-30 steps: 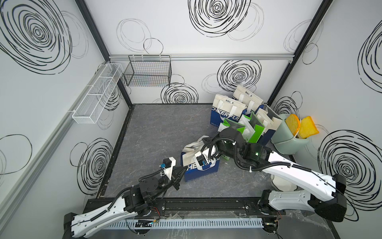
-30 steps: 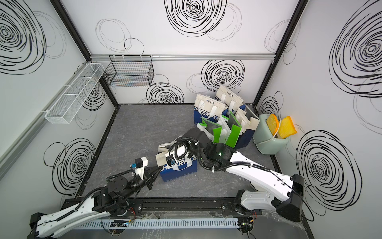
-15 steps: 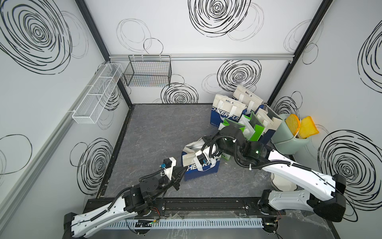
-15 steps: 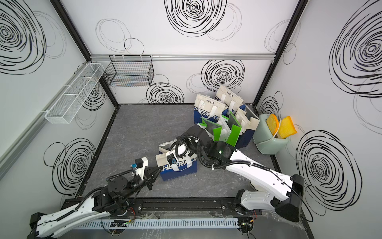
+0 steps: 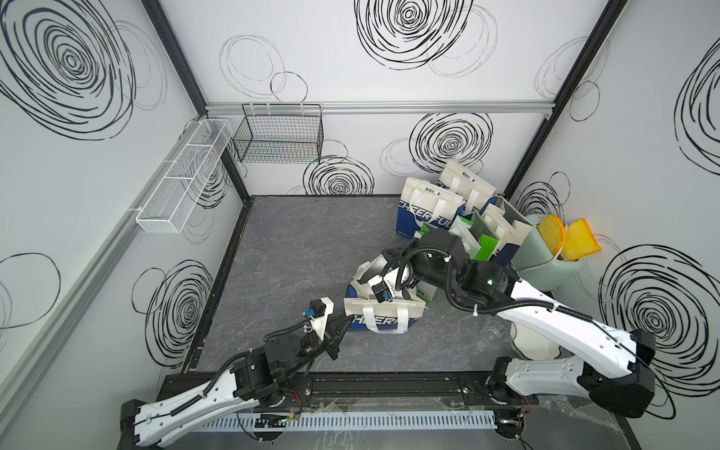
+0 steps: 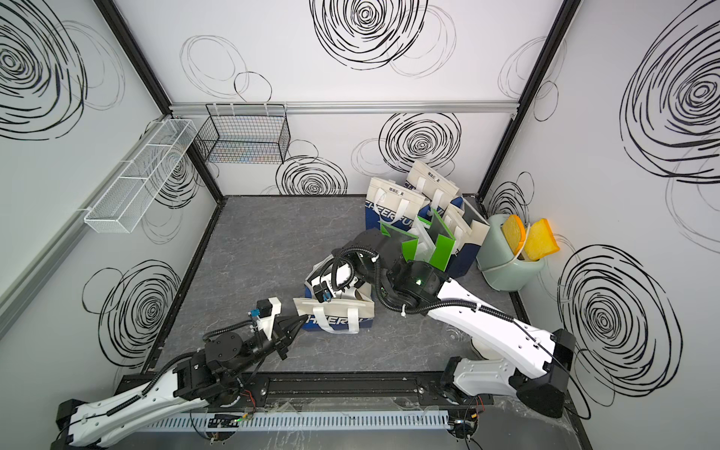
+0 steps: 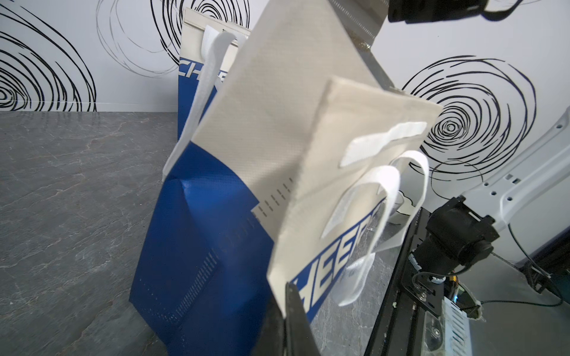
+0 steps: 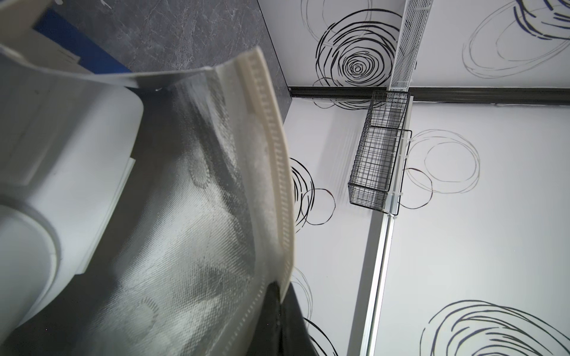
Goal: Open the takeout bag
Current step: Open the takeout bag at the center of the board.
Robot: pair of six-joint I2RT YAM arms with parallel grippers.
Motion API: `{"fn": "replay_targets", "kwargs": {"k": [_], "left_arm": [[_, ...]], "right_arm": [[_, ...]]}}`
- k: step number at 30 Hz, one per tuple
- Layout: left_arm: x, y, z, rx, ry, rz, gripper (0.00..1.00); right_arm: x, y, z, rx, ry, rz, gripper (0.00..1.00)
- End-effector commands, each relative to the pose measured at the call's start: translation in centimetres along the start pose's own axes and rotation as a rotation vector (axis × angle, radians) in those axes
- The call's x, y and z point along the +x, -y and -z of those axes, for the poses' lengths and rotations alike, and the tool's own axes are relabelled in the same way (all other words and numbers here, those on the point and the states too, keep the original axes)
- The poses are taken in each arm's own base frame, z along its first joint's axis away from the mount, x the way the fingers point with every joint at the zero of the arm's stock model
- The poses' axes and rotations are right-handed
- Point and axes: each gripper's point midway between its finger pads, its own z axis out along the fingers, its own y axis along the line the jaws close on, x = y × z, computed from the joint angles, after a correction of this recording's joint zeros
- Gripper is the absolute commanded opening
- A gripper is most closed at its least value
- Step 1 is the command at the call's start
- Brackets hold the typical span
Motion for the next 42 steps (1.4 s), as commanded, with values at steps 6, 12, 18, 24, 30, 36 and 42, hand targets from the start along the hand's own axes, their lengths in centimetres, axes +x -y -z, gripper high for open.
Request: {"fn": "replay_targets", "kwargs": {"k": [6, 12, 18, 24, 30, 36, 42], "left_arm": [[-2.4, 0.5, 0.6, -0.004, 0.035, 0.025, 0.55], [-4.9, 0.8, 1.5, -0.028, 0.042, 0.02, 0.74], [-10.3, 1.4, 2.9, -0.09, 0.07, -0.153, 0.92], [-10.5, 2.1, 1.1, -0.112, -0.116, -0.317, 0.96], [-9.1, 1.0, -1.4, -0.088, -0.257, -0.304, 0.91], [-9.5, 0.6, -2.3, -0.01, -0.241, -0.218, 0.65], [-9.3, 2.3, -3.0, 0.105, -0.245, -0.207, 0.17]], "right_arm": [[-2.2, 3.7, 1.8, 0.068, 0.167, -0.273, 0.63], [-2.3, 6.4, 4.0, 0.159, 0.255, -0.512, 0.68], [-3.2, 6.6, 9.3, 0.248, 0.458, -0.741, 0.7], [-3.0, 5.7, 14.9, 0.332, 0.589, -0.867, 0.7], [-3.1, 5.1, 20.0, 0.386, 0.71, -0.912, 0.7], [-2.3, 3.8, 21.2, 0.416, 0.681, -0.912, 0.7], [-1.7, 2.9, 21.5, 0.435, 0.65, -0.899, 0.7]]}}
